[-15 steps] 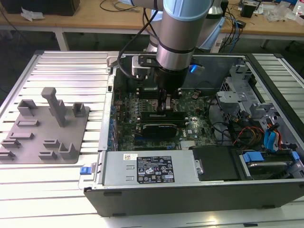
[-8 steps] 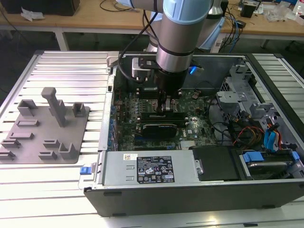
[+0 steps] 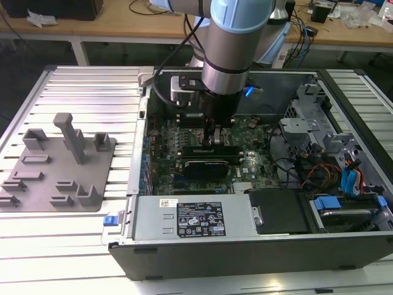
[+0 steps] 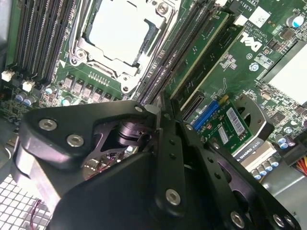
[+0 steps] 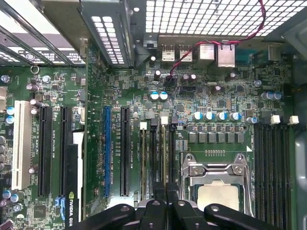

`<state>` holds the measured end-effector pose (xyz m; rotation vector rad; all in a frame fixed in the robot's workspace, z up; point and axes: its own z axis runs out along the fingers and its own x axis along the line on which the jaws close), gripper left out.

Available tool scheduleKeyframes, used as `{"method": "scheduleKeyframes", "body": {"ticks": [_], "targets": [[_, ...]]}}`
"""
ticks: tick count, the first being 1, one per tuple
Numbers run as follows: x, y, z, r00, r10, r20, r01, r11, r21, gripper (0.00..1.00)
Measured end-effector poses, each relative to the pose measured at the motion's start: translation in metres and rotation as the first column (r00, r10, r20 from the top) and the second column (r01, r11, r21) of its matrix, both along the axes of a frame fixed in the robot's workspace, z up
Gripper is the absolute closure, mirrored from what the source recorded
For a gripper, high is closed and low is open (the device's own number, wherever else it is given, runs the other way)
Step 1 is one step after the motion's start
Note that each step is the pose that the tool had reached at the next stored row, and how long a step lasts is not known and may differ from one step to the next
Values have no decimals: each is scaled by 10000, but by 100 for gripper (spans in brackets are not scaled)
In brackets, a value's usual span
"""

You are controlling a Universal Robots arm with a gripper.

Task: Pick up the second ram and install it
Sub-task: 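Insert the second ram into the second slot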

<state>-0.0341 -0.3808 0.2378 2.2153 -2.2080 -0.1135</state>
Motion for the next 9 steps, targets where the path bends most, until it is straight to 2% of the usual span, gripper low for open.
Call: {"method": "scheduleKeyframes", "body": {"ticks": [9], "targets": [[2,3,-18,10000,16,1,-16,10000,23,91]]}}
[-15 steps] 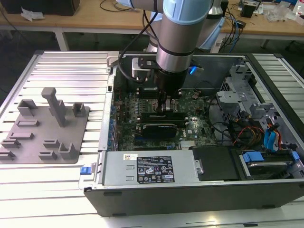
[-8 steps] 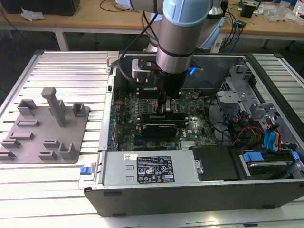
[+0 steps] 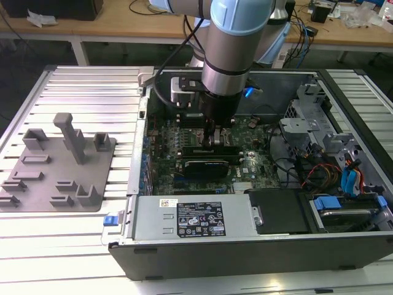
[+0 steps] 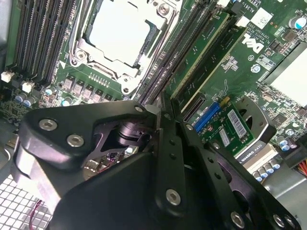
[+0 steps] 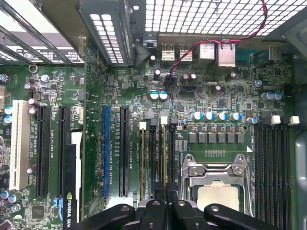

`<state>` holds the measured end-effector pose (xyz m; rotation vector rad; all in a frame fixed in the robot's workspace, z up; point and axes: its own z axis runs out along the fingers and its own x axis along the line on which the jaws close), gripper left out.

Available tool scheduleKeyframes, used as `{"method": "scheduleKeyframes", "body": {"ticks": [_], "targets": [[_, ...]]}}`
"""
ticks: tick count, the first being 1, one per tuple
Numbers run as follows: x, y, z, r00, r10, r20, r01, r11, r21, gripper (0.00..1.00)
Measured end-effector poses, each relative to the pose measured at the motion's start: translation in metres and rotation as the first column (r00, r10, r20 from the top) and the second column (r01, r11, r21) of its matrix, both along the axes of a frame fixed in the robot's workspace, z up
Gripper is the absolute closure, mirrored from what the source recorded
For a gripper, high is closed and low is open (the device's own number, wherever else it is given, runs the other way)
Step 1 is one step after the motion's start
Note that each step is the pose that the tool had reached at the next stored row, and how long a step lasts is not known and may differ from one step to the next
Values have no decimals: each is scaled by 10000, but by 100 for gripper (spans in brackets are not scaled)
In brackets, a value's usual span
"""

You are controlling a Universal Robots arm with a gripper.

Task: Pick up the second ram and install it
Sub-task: 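Insert the second ram into the second slot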

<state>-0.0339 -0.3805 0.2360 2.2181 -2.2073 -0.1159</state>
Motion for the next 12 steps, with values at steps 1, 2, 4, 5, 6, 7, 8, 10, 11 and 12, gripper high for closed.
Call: {"method": "scheduleKeyframes", "body": {"ticks": [1,2,4,5,6,7,8,10,11,12], "targets": [[0,0,-2,10000,0,-1,0,10000,-1,91],[1,0,-3,10000,-1,-1,1,10000,-2,91],[1,0,-5,10000,0,-1,0,10000,-1,91],[3,0,-6,10000,1,-1,-1,10000,-1,91],[4,0,-7,10000,0,-1,0,10000,-1,91],[6,0,-7,10000,0,-1,0,10000,0,91],[7,0,-7,10000,0,-1,0,10000,0,91],[7,0,-7,10000,0,-1,0,10000,0,91],[7,0,-7,10000,0,0,0,10000,-1,91],[8,0,-7,10000,0,0,0,10000,-1,91]]}}
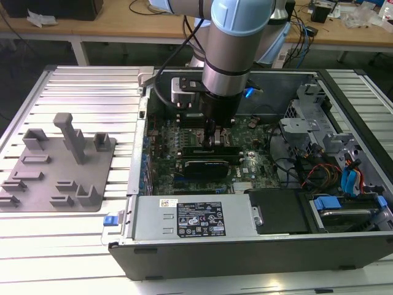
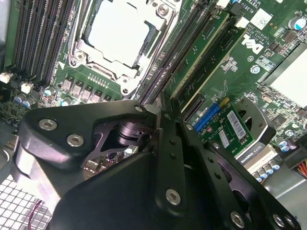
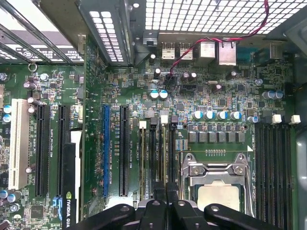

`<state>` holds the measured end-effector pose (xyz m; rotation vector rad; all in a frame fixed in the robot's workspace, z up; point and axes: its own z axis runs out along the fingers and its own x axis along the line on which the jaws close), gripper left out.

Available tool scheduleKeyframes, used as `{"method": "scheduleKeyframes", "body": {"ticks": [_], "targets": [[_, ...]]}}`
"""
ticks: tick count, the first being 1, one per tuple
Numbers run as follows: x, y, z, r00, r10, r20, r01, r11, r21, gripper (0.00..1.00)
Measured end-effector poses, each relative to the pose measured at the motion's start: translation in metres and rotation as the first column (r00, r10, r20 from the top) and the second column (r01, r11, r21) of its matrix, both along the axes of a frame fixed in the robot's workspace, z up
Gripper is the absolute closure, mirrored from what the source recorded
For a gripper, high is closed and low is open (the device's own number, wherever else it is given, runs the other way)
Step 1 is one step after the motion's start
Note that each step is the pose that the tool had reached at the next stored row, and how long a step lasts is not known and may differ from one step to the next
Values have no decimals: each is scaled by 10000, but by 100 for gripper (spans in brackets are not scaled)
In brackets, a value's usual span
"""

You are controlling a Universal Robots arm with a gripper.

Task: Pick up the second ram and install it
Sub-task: 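Insert the second ram into the second slot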

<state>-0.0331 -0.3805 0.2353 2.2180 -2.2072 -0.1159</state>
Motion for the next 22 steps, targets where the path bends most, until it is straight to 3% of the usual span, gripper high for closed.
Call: {"method": "scheduleKeyframes", "body": {"ticks": [22], "targets": [[1,0,-3,10000,-47,16,47,10000,20,91]]}}
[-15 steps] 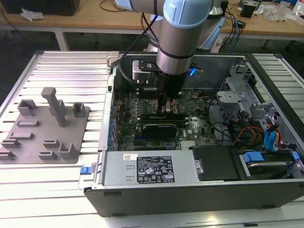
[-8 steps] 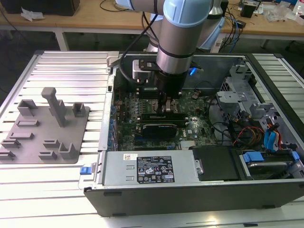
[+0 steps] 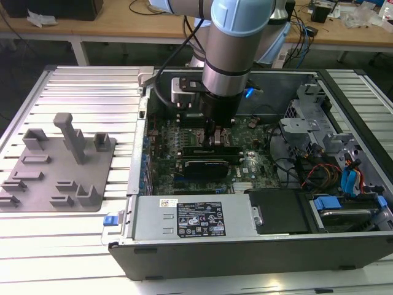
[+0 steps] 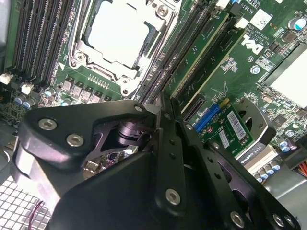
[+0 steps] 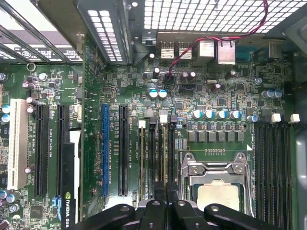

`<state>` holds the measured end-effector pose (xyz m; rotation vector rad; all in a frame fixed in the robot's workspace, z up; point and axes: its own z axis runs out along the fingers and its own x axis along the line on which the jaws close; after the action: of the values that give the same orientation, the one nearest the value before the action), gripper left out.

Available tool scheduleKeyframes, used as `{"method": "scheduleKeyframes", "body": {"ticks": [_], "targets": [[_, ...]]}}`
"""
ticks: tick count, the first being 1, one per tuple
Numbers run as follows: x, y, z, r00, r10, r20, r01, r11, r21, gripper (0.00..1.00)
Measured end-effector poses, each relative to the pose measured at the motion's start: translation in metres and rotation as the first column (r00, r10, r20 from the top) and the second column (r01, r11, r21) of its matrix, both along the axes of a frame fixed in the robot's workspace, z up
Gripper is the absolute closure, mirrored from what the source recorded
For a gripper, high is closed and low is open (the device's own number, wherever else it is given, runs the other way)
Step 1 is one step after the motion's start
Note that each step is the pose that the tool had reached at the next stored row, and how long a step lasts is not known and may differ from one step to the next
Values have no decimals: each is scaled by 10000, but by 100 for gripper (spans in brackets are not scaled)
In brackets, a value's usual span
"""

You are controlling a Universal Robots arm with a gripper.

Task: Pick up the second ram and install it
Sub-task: 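Insert the second ram into the second slot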

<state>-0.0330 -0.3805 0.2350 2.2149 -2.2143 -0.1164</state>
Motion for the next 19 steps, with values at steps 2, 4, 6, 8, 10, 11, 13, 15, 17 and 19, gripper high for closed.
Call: {"method": "scheduleKeyframes", "body": {"ticks": [2,4,6,8,10,11,13,15,17,19], "targets": [[0,0,0,10000,-24,1,24,10000,5,91],[0,0,-1,10000,-47,0,47,10000,7,91],[0,-1,-6,10000,-54,-1,54,10000,8,91],[0,0,-16,10000,-54,10,54,10000,26,91],[0,-1,-28,10000,-54,32,54,10000,28,91],[0,-1,-30,10000,-54,34,54,10000,30,91],[0,0,-36,10000,-54,36,53,10000,35,91],[0,-1,-64,10000,-54,35,54,10000,31,91],[0,0,-76,10000,-54,36,54,10000,33,91],[0,-1,-84,10000,-54,35,53,10000,30,91]]}}
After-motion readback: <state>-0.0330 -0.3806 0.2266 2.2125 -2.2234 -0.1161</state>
